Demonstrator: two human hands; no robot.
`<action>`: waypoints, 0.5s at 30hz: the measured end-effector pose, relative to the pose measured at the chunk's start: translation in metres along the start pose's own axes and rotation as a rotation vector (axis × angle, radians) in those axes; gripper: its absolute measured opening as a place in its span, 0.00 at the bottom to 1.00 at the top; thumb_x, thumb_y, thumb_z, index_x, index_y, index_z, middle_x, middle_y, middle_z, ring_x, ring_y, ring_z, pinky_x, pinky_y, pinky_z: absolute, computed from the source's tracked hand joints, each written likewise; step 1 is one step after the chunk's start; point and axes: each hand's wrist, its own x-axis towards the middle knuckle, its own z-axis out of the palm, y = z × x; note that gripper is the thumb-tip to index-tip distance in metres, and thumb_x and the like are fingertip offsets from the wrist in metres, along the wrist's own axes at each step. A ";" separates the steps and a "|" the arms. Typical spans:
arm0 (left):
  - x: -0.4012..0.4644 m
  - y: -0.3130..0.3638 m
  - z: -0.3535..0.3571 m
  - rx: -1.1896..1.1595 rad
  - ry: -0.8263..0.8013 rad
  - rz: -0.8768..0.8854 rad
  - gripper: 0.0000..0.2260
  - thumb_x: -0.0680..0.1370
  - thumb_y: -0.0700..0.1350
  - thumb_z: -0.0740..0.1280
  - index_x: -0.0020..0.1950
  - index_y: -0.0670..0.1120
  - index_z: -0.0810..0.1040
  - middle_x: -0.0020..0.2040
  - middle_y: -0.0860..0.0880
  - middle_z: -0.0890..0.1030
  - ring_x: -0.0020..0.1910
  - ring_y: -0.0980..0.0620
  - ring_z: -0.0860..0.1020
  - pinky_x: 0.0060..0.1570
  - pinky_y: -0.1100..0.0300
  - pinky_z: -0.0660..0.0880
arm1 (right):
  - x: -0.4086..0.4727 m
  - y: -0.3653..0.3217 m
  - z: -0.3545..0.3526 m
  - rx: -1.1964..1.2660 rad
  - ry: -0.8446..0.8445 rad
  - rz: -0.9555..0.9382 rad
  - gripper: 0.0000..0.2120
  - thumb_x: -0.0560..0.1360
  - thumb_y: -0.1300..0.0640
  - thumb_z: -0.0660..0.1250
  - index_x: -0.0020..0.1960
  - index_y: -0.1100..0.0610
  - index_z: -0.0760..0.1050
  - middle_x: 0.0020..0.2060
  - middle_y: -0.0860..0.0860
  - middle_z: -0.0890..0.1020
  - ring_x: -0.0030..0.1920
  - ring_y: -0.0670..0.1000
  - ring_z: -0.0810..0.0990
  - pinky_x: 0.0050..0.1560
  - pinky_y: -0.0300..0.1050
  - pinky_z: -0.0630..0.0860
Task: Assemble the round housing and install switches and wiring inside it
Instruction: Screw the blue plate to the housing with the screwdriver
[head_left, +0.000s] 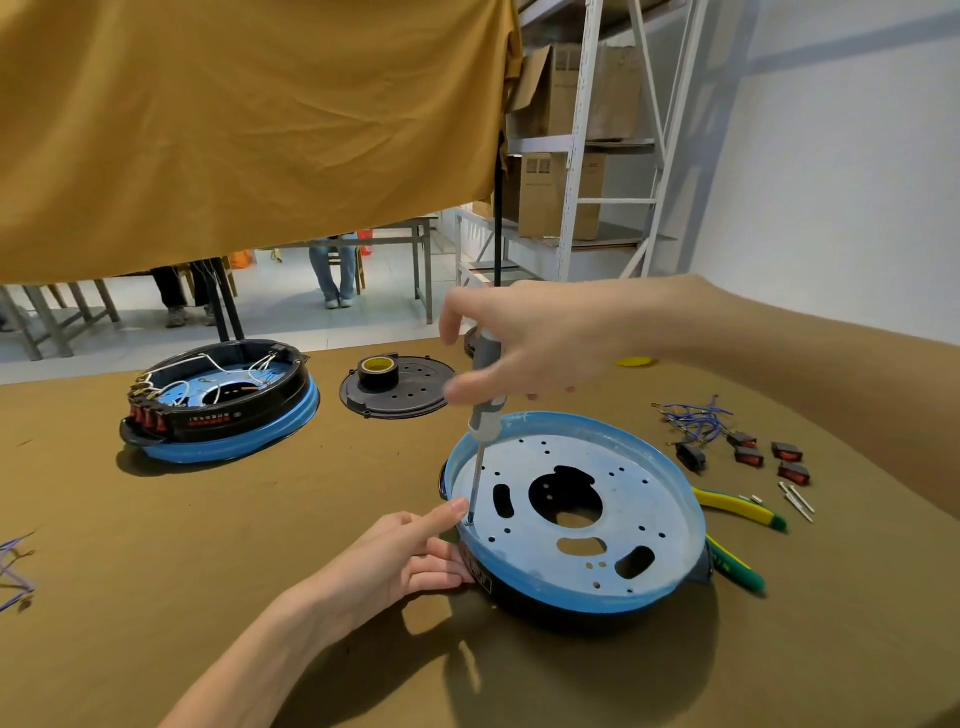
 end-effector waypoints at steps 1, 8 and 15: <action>-0.001 0.000 0.000 -0.004 0.001 0.000 0.54 0.58 0.67 0.82 0.73 0.40 0.66 0.51 0.38 0.87 0.53 0.42 0.86 0.48 0.56 0.83 | -0.002 0.000 -0.003 0.060 -0.050 -0.010 0.20 0.79 0.48 0.72 0.64 0.47 0.66 0.45 0.52 0.85 0.31 0.43 0.83 0.29 0.38 0.79; -0.004 0.003 0.004 -0.009 0.004 -0.006 0.48 0.64 0.65 0.79 0.74 0.40 0.65 0.51 0.39 0.87 0.53 0.42 0.86 0.49 0.56 0.83 | 0.000 0.001 0.001 0.044 0.010 -0.022 0.14 0.81 0.45 0.69 0.60 0.49 0.68 0.41 0.51 0.84 0.31 0.49 0.83 0.29 0.39 0.79; -0.007 0.005 0.005 -0.026 0.010 -0.017 0.46 0.64 0.64 0.78 0.72 0.41 0.65 0.50 0.39 0.87 0.53 0.42 0.86 0.49 0.56 0.84 | 0.004 0.003 0.002 -0.051 0.064 -0.017 0.12 0.80 0.41 0.66 0.52 0.49 0.73 0.36 0.51 0.86 0.28 0.50 0.84 0.29 0.42 0.82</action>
